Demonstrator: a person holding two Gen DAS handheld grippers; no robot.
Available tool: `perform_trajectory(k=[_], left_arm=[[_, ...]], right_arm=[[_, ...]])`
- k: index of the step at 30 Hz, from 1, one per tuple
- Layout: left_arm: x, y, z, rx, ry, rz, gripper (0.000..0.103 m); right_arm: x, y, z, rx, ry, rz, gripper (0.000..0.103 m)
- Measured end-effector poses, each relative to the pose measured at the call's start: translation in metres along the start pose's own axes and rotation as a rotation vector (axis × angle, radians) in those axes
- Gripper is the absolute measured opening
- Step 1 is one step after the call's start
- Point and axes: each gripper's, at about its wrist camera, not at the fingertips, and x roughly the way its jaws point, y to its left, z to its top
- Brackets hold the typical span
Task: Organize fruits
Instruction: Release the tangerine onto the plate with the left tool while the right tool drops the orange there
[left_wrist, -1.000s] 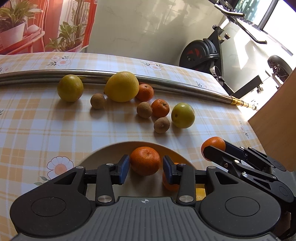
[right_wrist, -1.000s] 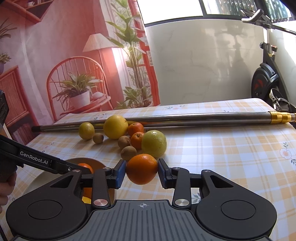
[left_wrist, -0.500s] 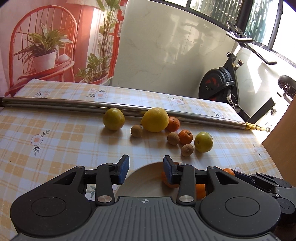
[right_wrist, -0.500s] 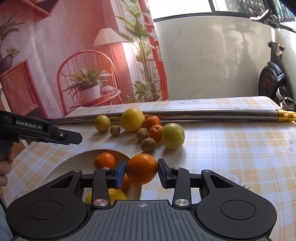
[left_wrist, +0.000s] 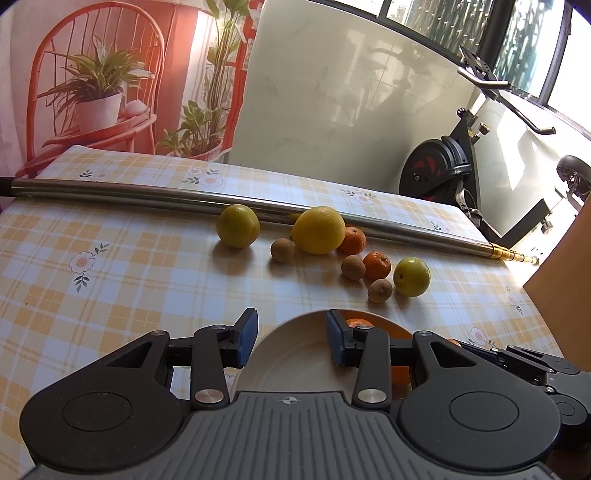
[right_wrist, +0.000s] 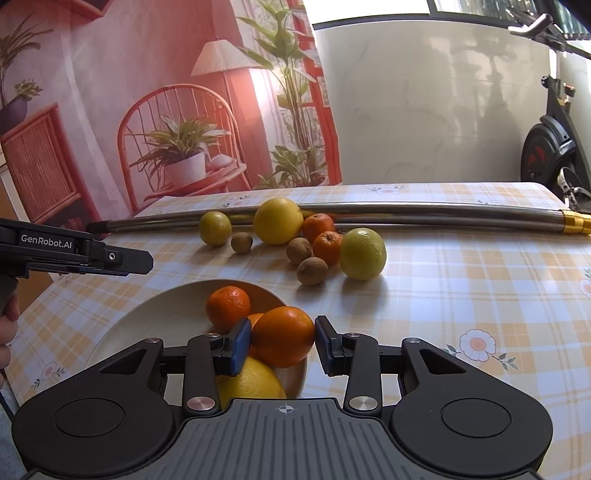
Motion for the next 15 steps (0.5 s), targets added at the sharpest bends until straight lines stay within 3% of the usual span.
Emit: perform_trajectory(k=[15], left_arm=[[0.0008, -0.0010, -0.0007, 0.000, 0.008, 0.000, 0.043]], right_arm=[[-0.0047, -0.0026, 0.0033, 0.011, -0.012, 0.010, 0.036]])
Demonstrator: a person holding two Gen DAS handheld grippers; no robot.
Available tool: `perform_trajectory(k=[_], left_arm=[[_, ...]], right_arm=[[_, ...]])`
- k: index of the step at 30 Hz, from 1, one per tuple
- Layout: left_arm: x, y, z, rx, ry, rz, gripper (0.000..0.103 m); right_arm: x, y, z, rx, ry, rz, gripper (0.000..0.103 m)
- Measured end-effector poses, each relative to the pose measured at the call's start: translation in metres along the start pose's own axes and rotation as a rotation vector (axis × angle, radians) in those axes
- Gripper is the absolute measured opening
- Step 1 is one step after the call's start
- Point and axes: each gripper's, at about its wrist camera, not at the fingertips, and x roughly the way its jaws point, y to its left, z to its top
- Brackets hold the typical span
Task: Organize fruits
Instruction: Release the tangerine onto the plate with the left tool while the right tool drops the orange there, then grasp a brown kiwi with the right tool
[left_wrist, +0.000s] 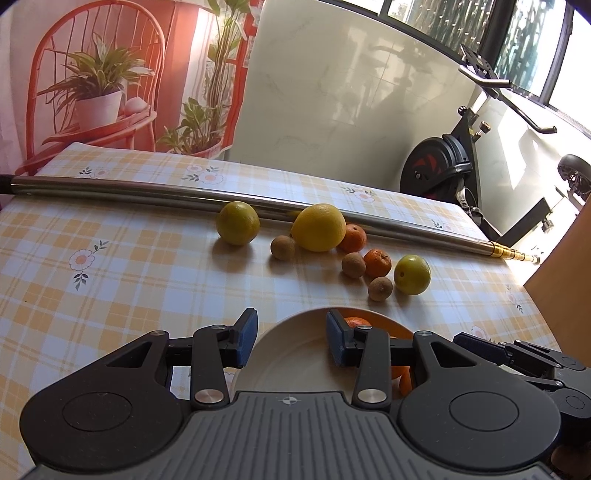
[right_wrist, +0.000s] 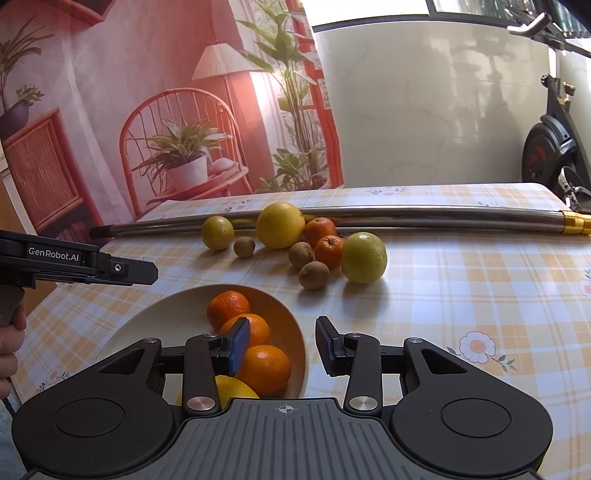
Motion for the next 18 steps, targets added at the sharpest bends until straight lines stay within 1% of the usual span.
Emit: perform_trajectory(k=[11, 18], left_arm=[[-0.001, 0.002, 0.002, -0.001, -0.007, 0.007, 0.043], [-0.006, 0.013, 0.022, -0.004, -0.051, 0.051, 0.043]], right_arm=[[-0.002, -0.003, 0.001, 0.007, -0.014, -0.014, 0.037], [0.003, -0.009, 0.005, 0.009, -0.021, -0.019, 0.036]])
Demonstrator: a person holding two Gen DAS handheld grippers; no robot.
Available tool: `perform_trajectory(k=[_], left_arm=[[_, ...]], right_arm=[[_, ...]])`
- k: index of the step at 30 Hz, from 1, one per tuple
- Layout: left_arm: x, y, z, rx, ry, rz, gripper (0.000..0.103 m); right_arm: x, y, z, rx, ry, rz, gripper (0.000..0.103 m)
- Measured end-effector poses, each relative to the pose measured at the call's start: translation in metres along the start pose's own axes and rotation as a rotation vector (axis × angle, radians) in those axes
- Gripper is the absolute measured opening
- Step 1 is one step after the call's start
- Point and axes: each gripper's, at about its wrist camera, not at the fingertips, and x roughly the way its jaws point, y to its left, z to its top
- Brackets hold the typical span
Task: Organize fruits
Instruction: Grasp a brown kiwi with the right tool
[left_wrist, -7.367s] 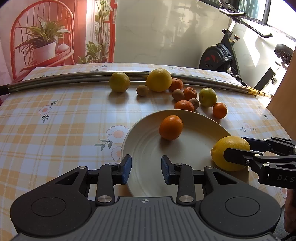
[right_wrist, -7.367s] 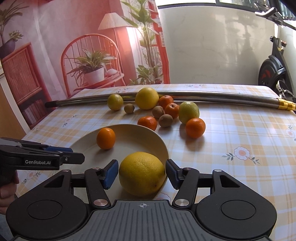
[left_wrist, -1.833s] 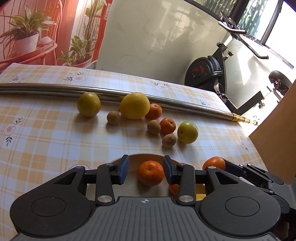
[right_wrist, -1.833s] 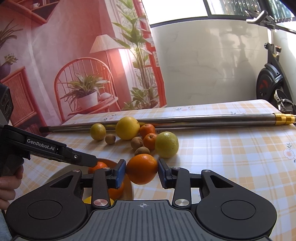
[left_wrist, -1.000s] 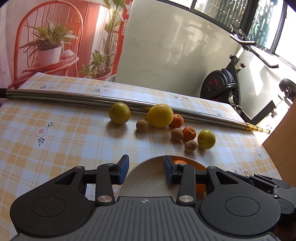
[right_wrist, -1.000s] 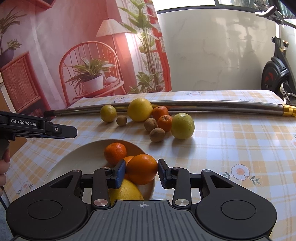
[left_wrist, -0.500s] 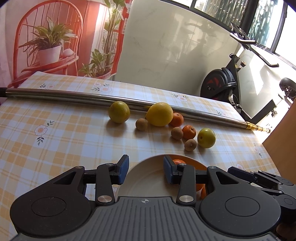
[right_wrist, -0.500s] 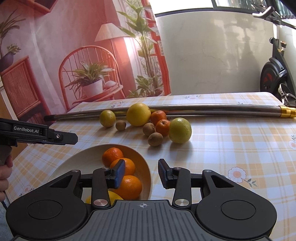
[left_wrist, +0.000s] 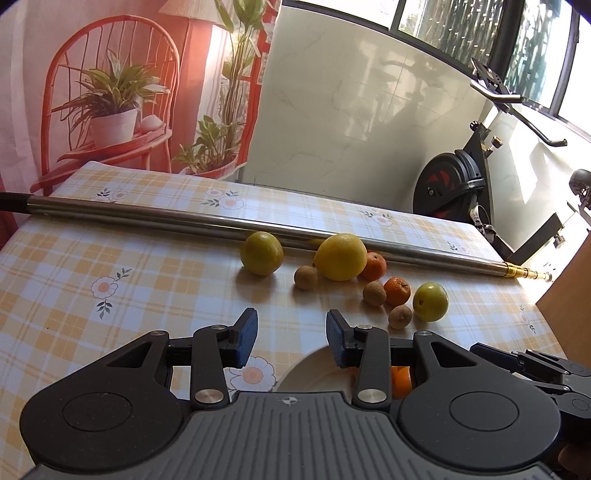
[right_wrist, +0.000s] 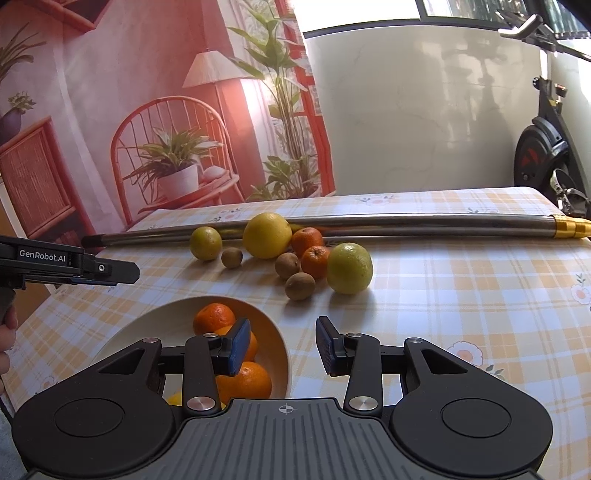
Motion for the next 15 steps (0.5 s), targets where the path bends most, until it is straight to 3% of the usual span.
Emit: perform_trajectory(k=[8, 15], left_arm=[[0.001, 0.009, 0.025, 0.006, -0.041, 0.045, 0.043], [0.014, 0.013, 0.024, -0.006, -0.020, 0.039, 0.043]], right_arm=[[0.033, -0.006, 0.029, -0.040, 0.011, 0.043, 0.031], [0.079, 0.001, 0.047, -0.104, 0.085, 0.002, 0.031]])
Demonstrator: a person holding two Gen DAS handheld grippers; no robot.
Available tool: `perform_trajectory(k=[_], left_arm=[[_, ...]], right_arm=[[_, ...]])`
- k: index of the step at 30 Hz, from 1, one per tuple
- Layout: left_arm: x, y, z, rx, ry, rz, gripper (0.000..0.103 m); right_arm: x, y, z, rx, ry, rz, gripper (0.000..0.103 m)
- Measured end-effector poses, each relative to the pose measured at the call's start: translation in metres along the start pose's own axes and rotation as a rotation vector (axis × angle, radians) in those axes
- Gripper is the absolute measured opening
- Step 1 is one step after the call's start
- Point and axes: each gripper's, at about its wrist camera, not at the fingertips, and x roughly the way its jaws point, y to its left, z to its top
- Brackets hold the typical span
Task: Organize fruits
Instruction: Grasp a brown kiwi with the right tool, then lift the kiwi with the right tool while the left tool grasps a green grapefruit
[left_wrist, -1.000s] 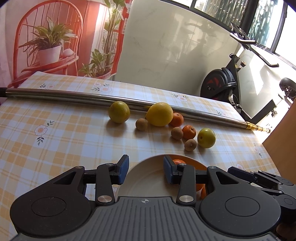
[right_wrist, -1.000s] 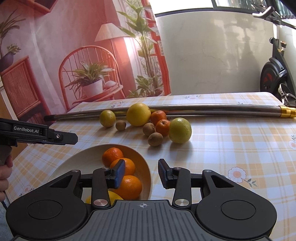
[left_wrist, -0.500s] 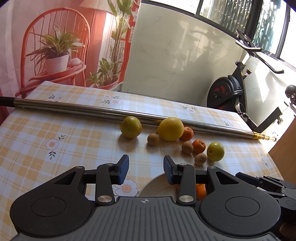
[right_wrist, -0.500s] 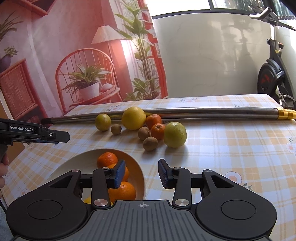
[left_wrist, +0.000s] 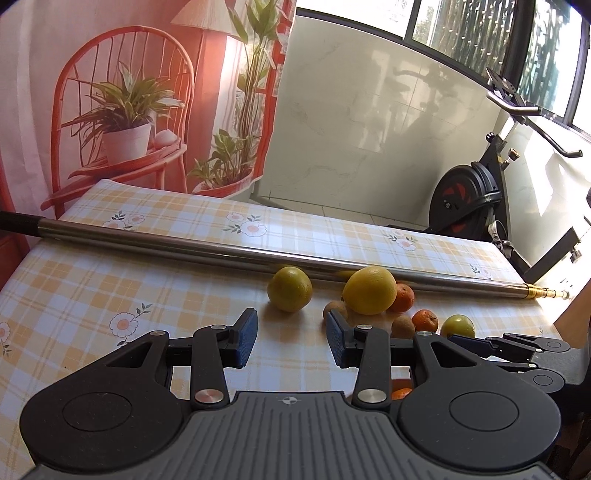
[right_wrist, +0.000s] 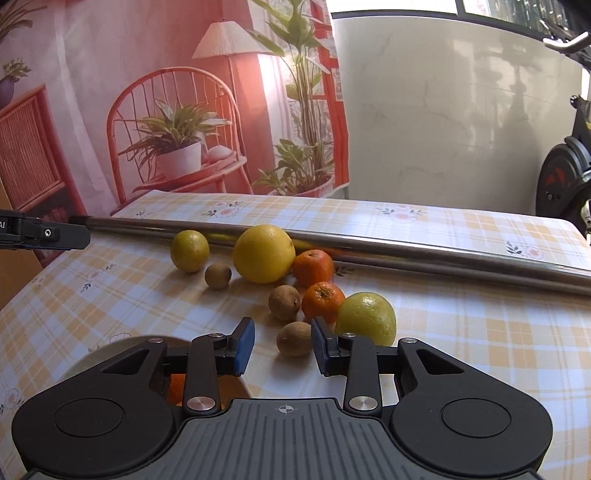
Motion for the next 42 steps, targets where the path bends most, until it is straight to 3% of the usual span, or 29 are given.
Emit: perform_trajectory(k=[11, 22, 24, 28, 35, 42], left_arm=[[0.014, 0.004, -0.005, -0.016, 0.037, -0.012, 0.043], [0.018, 0.005, -0.006, -0.043, 0.056, -0.016, 0.043], [0.018, 0.005, -0.006, -0.045, 0.053, -0.014, 0.043], [0.019, 0.004, -0.004, -0.048, 0.053, -0.012, 0.044], [0.021, -0.001, 0.001, -0.028, 0.041, -0.002, 0.050], [0.028, -0.010, 0.019, 0.009, -0.001, 0.001, 0.050]], right_arm=[[0.033, 0.004, 0.000, -0.027, 0.084, -0.051, 0.031], [0.033, 0.000, -0.002, -0.007, 0.065, -0.035, 0.026], [0.029, -0.003, -0.004, 0.010, 0.048, -0.026, 0.026], [-0.003, -0.010, -0.008, 0.072, -0.093, 0.041, 0.026], [-0.041, -0.040, -0.027, 0.158, -0.231, -0.092, 0.026], [-0.043, -0.075, -0.047, 0.246, -0.241, -0.163, 0.026]])
